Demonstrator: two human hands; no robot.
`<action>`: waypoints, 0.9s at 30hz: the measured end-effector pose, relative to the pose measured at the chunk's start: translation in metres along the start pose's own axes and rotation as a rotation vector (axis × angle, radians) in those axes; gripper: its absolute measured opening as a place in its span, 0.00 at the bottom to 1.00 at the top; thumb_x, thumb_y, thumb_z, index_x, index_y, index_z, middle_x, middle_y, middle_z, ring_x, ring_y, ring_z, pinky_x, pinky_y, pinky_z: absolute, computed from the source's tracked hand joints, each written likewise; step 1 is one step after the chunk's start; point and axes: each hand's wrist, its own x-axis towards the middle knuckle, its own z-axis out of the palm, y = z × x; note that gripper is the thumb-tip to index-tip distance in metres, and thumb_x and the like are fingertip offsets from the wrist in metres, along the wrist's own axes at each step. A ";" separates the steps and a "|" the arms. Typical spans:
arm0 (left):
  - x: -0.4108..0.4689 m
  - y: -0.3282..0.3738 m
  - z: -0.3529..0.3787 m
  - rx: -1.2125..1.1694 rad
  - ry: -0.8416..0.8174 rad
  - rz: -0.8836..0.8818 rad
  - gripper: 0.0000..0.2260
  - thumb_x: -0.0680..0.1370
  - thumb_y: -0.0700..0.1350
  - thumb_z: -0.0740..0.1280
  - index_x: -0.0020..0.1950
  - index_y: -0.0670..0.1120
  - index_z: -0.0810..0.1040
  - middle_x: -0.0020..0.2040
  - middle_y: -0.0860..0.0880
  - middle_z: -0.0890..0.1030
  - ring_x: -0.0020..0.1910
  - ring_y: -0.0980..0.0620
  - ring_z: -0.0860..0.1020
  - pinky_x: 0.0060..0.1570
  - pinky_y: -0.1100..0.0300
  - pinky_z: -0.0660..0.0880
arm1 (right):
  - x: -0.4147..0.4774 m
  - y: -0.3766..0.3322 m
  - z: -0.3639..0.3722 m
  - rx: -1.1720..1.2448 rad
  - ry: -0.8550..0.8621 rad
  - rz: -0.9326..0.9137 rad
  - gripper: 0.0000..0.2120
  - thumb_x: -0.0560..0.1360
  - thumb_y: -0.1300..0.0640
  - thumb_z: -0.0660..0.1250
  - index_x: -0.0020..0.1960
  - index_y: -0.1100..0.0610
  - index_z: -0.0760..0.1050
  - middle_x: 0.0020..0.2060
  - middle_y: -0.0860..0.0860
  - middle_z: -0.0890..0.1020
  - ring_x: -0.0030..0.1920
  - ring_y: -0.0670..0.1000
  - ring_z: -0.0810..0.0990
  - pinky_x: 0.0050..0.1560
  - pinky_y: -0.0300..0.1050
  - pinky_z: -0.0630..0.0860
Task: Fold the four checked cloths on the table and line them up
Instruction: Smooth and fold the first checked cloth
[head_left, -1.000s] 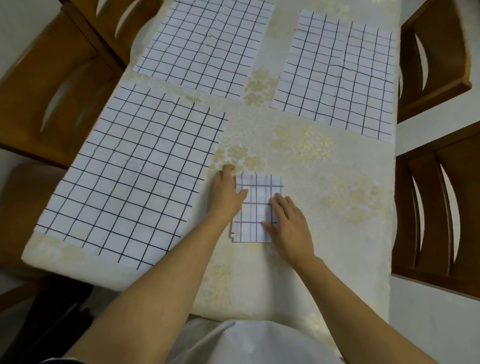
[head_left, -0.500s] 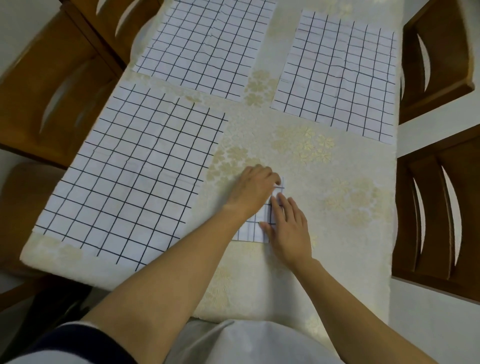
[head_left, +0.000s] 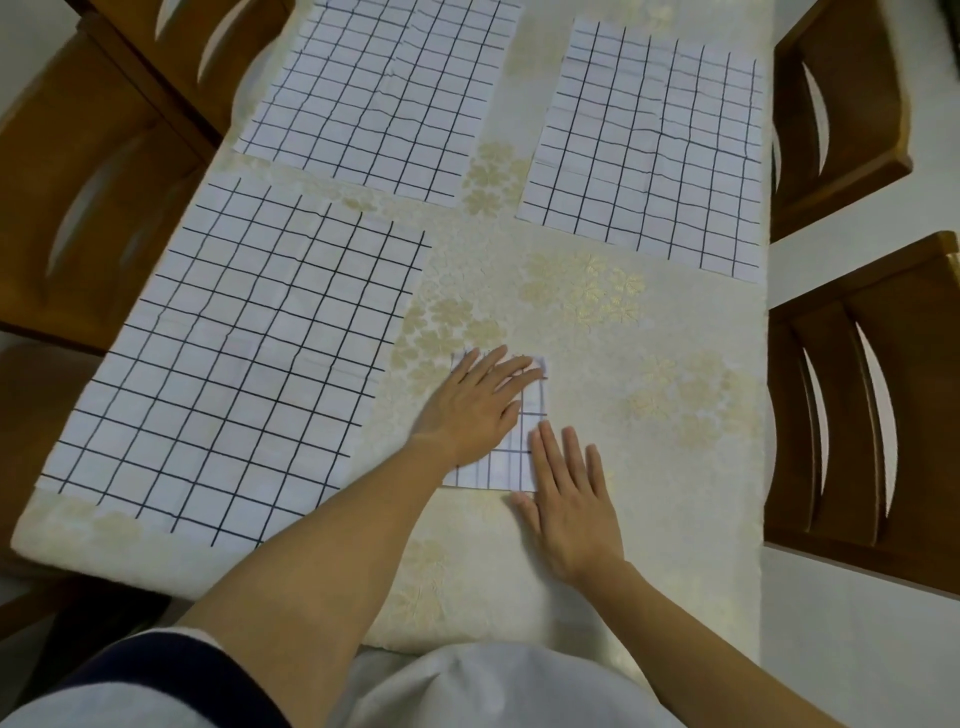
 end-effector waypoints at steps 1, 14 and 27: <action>0.001 0.000 -0.001 0.003 -0.027 -0.016 0.25 0.87 0.56 0.44 0.84 0.54 0.47 0.84 0.54 0.50 0.83 0.49 0.47 0.80 0.46 0.46 | -0.003 0.001 0.000 0.006 0.002 -0.005 0.35 0.84 0.36 0.44 0.82 0.55 0.42 0.82 0.50 0.42 0.81 0.55 0.39 0.79 0.58 0.41; 0.051 0.003 -0.050 -0.053 -0.144 0.132 0.28 0.81 0.50 0.69 0.79 0.54 0.64 0.81 0.49 0.62 0.77 0.45 0.63 0.76 0.49 0.59 | 0.054 -0.012 -0.047 0.458 0.142 0.562 0.24 0.75 0.40 0.70 0.63 0.55 0.73 0.56 0.52 0.79 0.57 0.55 0.77 0.59 0.52 0.72; 0.083 -0.012 -0.088 -0.283 -0.430 -0.029 0.07 0.82 0.50 0.68 0.58 0.51 0.81 0.57 0.51 0.80 0.55 0.49 0.78 0.55 0.52 0.76 | 0.078 0.040 -0.084 0.636 0.005 0.373 0.06 0.76 0.52 0.73 0.45 0.53 0.79 0.36 0.46 0.82 0.37 0.46 0.79 0.36 0.35 0.71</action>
